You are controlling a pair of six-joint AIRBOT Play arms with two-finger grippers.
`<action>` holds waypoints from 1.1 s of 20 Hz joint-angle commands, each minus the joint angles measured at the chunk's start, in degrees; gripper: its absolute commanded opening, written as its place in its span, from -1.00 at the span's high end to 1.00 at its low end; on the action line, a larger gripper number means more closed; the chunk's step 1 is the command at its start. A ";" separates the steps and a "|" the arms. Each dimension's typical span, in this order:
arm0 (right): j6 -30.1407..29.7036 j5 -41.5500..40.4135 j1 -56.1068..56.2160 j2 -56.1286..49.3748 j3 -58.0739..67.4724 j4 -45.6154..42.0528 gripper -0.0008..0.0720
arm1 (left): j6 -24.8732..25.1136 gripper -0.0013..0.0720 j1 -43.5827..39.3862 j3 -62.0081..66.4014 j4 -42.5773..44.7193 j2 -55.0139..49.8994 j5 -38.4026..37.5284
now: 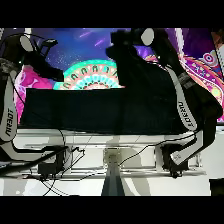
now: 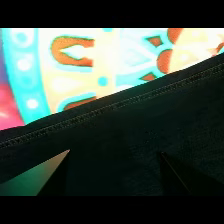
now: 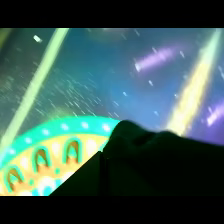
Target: Fold the clothes and pants, and hang the long-sleeved shirts on hangers.
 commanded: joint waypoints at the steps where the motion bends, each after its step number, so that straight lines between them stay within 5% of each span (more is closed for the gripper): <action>1: -2.54 0.26 1.18 2.38 3.45 1.27 0.91 | 0.00 -0.62 -0.02 0.07 0.02 -0.02 0.04; 6: -2.51 2.25 -0.39 2.60 3.37 -4.92 0.91 | -1.14 -0.62 -0.09 0.00 -0.76 -0.09 0.11; 11: -2.45 17.94 -5.14 2.91 -1.55 -6.47 0.91 | -3.04 -0.62 -0.09 -0.24 -13.11 -2.84 4.85; 17: -1.46 12.35 -9.01 8.85 -21.88 -6.56 0.91 | -2.99 -0.62 -1.90 -0.24 -41.51 -11.74 5.86; 22: -1.60 11.65 -8.87 9.14 -23.30 -6.40 0.91 | -3.04 -0.62 -9.57 -0.24 -44.81 -18.84 10.69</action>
